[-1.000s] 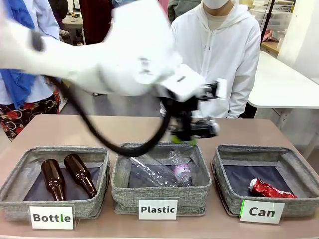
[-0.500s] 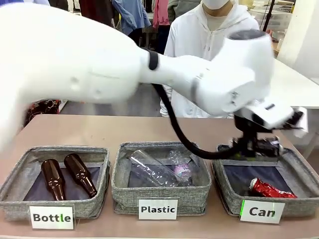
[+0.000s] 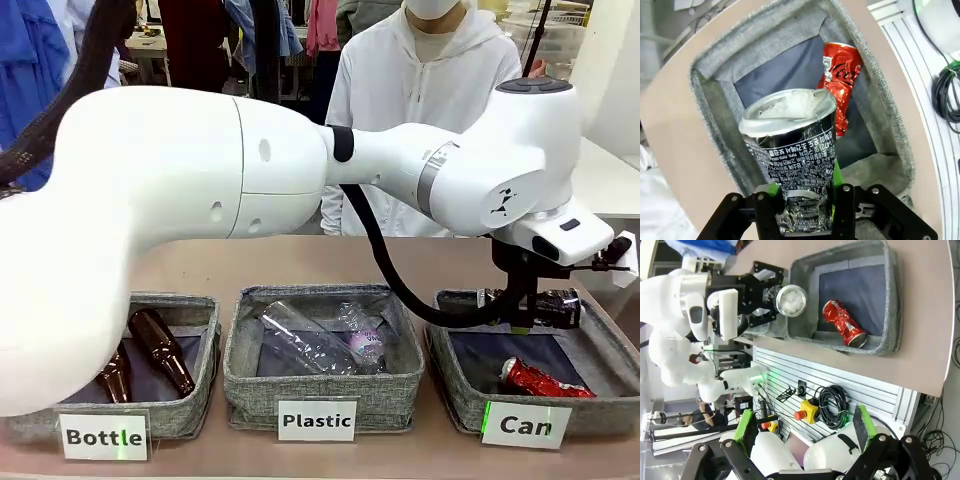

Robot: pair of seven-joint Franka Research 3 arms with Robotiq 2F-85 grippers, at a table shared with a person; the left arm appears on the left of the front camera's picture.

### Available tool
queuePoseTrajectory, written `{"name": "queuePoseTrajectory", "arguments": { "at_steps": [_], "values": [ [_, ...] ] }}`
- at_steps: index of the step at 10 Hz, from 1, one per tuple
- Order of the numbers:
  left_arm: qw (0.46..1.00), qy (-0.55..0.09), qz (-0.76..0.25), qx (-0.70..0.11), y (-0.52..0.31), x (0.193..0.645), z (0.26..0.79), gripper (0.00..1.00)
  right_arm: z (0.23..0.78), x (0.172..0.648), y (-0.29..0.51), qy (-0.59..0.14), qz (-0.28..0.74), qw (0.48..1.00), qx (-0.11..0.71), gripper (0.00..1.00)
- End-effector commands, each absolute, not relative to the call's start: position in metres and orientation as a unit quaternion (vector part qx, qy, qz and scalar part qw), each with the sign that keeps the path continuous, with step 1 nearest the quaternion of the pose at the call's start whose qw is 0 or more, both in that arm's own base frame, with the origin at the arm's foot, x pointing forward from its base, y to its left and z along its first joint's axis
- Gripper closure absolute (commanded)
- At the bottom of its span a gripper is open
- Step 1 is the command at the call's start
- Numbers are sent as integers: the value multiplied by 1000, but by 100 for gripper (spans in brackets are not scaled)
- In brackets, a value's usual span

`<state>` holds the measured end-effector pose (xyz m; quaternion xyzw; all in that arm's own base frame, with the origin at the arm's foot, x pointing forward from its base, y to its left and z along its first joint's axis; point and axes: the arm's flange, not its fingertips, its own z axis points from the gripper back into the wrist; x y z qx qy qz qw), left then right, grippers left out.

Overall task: Sort the can waste into the basket.
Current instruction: Pick up the can waste from the table and place it in the right Fabric basket.

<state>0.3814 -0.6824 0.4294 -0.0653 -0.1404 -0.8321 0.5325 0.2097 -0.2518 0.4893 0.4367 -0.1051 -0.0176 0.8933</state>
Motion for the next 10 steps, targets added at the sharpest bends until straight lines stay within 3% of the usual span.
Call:
{"name": "queuePoseTrajectory", "arguments": {
  "at_steps": [1, 3, 8, 10],
  "values": [
    [518, -134, -844, -47, -694, 389, 438, 16, 493, 210, -251, -101, -13, 894, 436, 0],
    [520, -137, -842, -44, -693, 388, 438, 0, 493, 210, -251, -101, -13, 894, 436, 0],
    [530, -136, -836, -41, -674, 396, 448, 0, 493, 210, -251, -101, -13, 894, 436, 0],
    [561, -74, -824, -19, -621, 410, 462, 0, 489, 210, -252, -105, -18, 893, 437, 0]
  ]
}}
